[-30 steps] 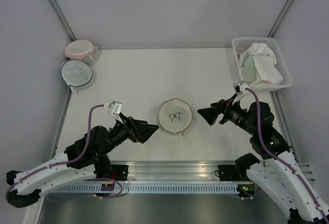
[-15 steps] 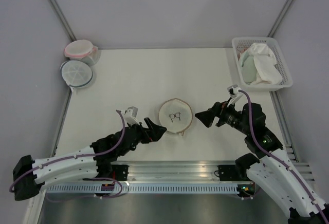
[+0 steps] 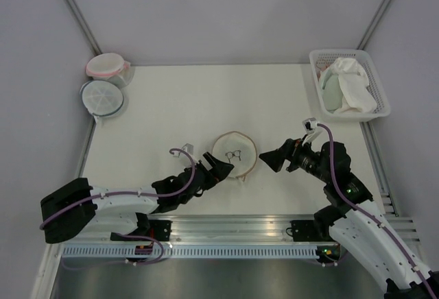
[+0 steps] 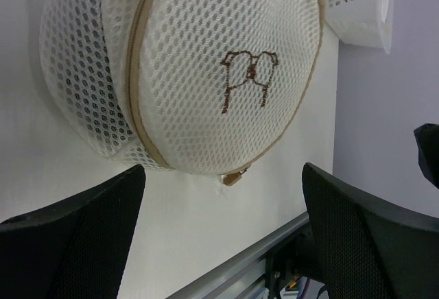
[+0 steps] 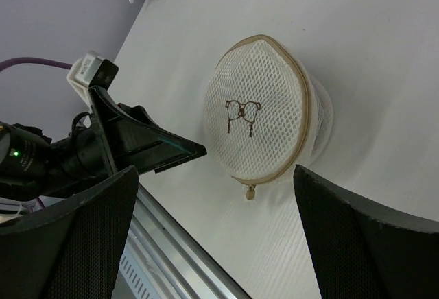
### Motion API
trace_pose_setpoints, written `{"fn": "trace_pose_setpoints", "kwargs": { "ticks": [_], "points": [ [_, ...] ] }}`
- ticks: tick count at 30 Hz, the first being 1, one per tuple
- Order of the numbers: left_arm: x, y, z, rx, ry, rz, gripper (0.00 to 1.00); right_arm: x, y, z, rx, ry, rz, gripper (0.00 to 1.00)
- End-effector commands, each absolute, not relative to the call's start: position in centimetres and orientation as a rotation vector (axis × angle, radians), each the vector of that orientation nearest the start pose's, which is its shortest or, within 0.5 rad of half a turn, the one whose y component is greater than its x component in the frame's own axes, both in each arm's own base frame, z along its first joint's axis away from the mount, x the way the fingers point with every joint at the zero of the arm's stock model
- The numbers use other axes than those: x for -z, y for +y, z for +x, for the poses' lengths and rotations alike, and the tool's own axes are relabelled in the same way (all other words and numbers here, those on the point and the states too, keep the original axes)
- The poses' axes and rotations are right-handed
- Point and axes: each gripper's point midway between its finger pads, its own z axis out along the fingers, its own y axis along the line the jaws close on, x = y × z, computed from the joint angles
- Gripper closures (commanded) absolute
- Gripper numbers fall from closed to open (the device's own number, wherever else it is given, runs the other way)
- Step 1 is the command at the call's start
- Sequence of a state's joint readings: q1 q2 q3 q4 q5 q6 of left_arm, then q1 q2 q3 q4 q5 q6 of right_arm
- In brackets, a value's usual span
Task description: Unzip the laundry bag and remove the bra
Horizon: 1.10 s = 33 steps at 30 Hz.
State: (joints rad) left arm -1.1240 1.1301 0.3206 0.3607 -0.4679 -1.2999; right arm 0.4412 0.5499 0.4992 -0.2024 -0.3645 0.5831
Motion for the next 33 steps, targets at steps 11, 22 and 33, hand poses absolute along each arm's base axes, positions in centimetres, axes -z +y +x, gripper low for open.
{"fn": "trace_pose_setpoints", "kwargs": {
  "ticks": [11, 22, 33],
  "points": [
    [-9.7, -29.6, 21.2, 1.195, 1.941, -0.850, 0.07, -21.9, 18.3, 19.8, -1.034, 1.884, -0.112, 0.02],
    [-8.8, -31.6, 22.3, 1.314, 1.906, -0.844, 0.59, -20.9, 18.4, 19.8, -1.035, 1.905, -0.117, 0.21],
    [-11.1, -32.6, 22.2, 1.469, 1.828, -0.836, 0.98, -14.8, 17.6, 19.6, -0.869, 2.194, -0.205, 0.99]
  ]
}}
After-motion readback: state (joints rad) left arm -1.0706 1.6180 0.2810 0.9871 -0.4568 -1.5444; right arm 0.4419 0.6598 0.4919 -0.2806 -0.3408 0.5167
